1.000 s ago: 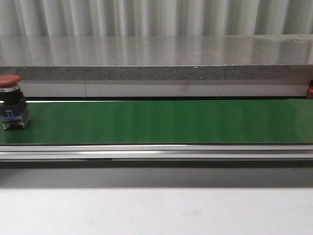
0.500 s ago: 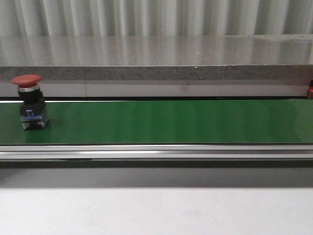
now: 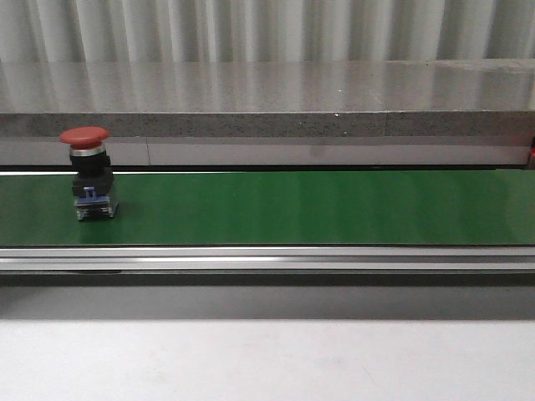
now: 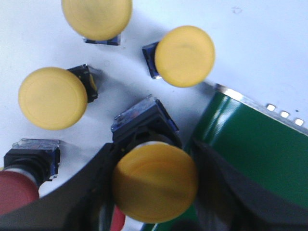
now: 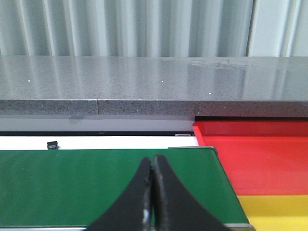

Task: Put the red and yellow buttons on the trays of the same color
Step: 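Grasp a yellow push button from the pile with the left gripper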

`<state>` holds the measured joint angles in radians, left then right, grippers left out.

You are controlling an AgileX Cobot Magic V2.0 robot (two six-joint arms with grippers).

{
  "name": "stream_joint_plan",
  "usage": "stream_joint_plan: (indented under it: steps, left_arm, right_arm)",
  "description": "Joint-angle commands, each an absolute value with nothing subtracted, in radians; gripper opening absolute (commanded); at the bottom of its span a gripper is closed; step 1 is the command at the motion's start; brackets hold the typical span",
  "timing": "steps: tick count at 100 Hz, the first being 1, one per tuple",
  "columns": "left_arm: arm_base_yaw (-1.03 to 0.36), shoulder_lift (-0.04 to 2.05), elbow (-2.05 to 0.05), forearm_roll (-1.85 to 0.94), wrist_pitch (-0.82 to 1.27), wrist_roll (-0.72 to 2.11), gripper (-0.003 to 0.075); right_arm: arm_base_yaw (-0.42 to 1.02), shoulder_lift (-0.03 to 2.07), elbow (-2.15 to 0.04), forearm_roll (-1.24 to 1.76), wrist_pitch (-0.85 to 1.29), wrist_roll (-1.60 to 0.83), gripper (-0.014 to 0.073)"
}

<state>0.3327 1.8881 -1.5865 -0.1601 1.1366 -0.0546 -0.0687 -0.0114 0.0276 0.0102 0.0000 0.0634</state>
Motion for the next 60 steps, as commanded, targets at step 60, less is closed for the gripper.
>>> stream_joint_plan:
  steps: [60]
  left_arm:
    - [0.185, 1.599, -1.412, -0.167, 1.098, 0.000, 0.0156]
  right_arm:
    - [-0.069, -0.026, 0.029, 0.000, -0.083, 0.061, -0.0066]
